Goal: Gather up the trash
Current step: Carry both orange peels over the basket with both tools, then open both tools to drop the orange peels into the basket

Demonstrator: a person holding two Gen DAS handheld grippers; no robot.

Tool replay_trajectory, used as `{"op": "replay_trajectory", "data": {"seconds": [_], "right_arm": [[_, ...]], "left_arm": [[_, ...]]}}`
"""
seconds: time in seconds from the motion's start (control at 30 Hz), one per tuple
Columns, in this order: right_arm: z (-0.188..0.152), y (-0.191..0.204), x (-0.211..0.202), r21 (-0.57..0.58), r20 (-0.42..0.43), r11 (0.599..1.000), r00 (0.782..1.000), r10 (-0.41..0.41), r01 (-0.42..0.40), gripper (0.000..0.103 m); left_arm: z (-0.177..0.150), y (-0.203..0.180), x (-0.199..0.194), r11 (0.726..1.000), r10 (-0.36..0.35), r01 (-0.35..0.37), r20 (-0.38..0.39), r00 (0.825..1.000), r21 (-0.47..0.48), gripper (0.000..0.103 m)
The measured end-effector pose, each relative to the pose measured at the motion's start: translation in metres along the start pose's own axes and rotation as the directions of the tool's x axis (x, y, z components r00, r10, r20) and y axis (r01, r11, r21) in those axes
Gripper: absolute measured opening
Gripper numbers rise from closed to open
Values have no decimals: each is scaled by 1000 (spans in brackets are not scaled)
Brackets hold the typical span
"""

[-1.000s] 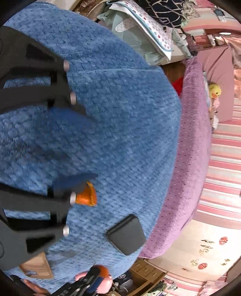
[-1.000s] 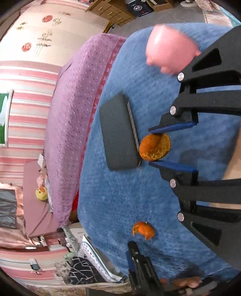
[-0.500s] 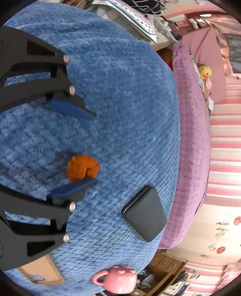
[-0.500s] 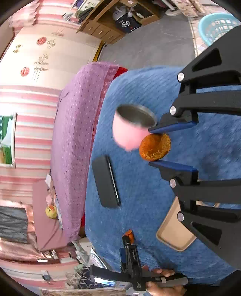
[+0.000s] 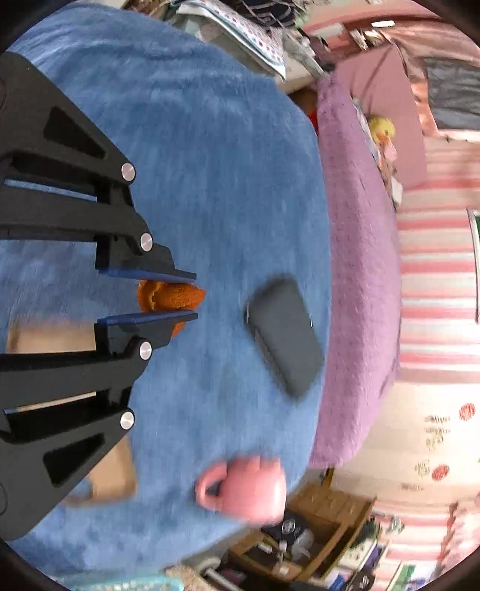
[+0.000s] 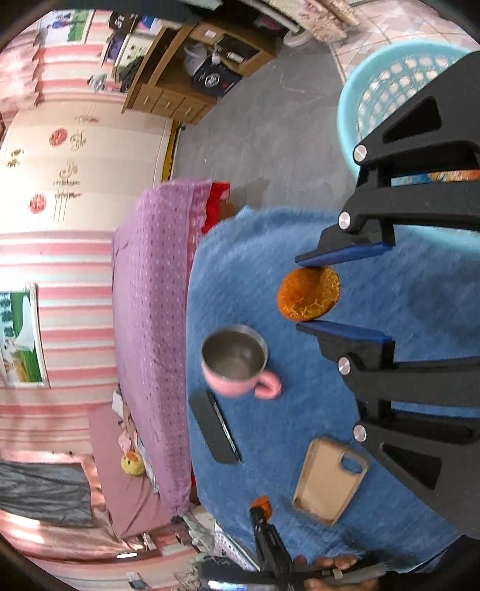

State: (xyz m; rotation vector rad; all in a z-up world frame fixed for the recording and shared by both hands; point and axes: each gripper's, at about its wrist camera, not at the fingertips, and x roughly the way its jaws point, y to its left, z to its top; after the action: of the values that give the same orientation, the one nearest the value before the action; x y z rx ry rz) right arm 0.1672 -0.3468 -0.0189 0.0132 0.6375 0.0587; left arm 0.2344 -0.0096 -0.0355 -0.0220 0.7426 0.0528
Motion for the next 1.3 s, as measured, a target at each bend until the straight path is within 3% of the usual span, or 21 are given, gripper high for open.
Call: {"op": "replay_trajectory", "data": {"seconds": [0.2, 0.4, 0.57, 0.67, 0.73, 0.87, 0.93, 0.97, 1.0, 1.03, 1.07, 1.13, 1.23, 1.3], "right_arm": [[-23, -50, -21, 41, -8, 996, 996, -83, 84, 30], [-42, -98, -41, 50, -26, 982, 983, -180, 182, 30], [-55, -136, -52, 86, -50, 967, 971, -235, 238, 30], [-63, -154, -54, 105, -64, 959, 964, -257, 262, 30], [-68, -160, -54, 112, -71, 956, 962, -263, 270, 30], [-76, -166, -50, 126, -85, 953, 960, -266, 275, 30], [-80, -166, -47, 130, -84, 954, 962, -260, 269, 32], [-82, -167, -47, 129, -83, 954, 962, -261, 270, 36], [-83, -166, -46, 132, -85, 954, 962, -261, 270, 43], [-84, -166, -46, 135, -83, 953, 962, -262, 271, 64], [-84, -164, -46, 137, -78, 950, 959, -271, 280, 76], [-82, -160, -47, 145, -77, 951, 962, -263, 272, 77], [-78, -155, -55, 161, -60, 947, 961, -270, 276, 93], [-73, -145, -63, 170, -42, 945, 960, -277, 280, 97]], "left_arm": [[-18, -112, -35, 985, -155, 152, 27, 988, 86, 13], [-46, -226, -66, 928, -328, 321, 7, 945, 188, 13], [-69, -296, -83, 882, -409, 398, -13, 913, 253, 13], [-83, -325, -88, 865, -424, 411, -17, 905, 288, 14], [-87, -342, -92, 847, -454, 443, -34, 890, 295, 14], [-86, -356, -91, 845, -446, 431, -27, 895, 316, 18], [-85, -356, -90, 847, -444, 429, -25, 895, 314, 43], [-85, -351, -91, 851, -441, 423, -15, 898, 312, 65], [-84, -345, -94, 864, -425, 400, 18, 905, 306, 77], [-81, -341, -95, 869, -418, 389, 32, 908, 305, 79], [-78, -336, -95, 872, -413, 383, 37, 910, 305, 81], [-71, -324, -95, 874, -402, 376, 25, 915, 308, 81], [-61, -299, -101, 885, -377, 348, 37, 926, 309, 83], [-54, -274, -111, 899, -355, 322, 66, 932, 297, 90]]}}
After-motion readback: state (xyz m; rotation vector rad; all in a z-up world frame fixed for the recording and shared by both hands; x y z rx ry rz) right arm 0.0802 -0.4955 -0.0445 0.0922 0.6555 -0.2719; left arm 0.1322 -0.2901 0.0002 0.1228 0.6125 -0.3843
